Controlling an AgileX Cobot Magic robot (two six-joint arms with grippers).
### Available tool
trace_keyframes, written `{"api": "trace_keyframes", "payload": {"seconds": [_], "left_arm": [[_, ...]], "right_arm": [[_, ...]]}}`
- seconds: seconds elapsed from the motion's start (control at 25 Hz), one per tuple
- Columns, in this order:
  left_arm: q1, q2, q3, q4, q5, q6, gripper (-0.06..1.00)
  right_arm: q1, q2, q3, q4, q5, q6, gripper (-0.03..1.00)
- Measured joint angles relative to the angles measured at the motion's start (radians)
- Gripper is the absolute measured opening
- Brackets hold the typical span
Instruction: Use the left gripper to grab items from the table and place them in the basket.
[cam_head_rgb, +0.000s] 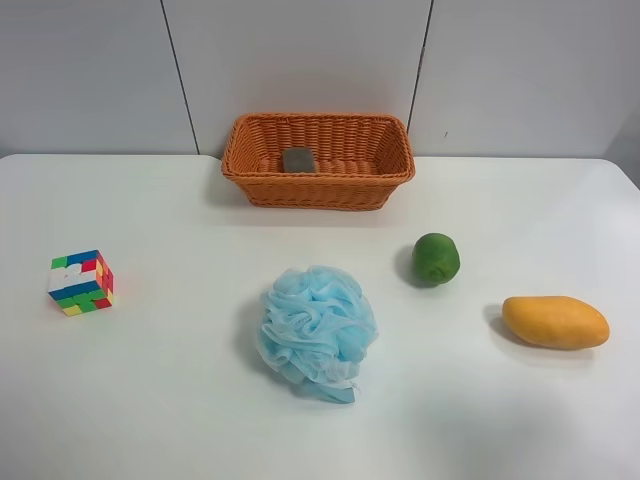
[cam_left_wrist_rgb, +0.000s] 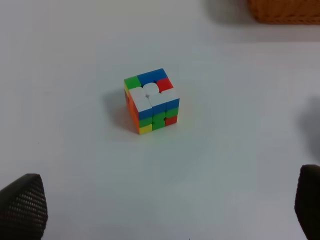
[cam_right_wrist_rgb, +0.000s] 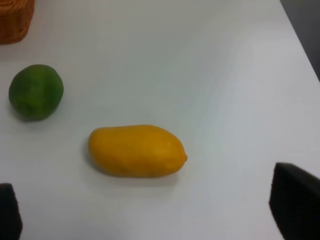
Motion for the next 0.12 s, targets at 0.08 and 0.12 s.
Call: {"api": "trace_keyframes", "payload": {"seconds": [0.08,0.12], "left_arm": [[0.0,0.0,0.0,0.0,0.0,0.0,0.99],[0.0,0.0,0.0,0.0,0.0,0.0,0.99]], "right_arm": [[0.0,0.0,0.0,0.0,0.0,0.0,0.99],[0.0,0.0,0.0,0.0,0.0,0.0,0.99]]}}
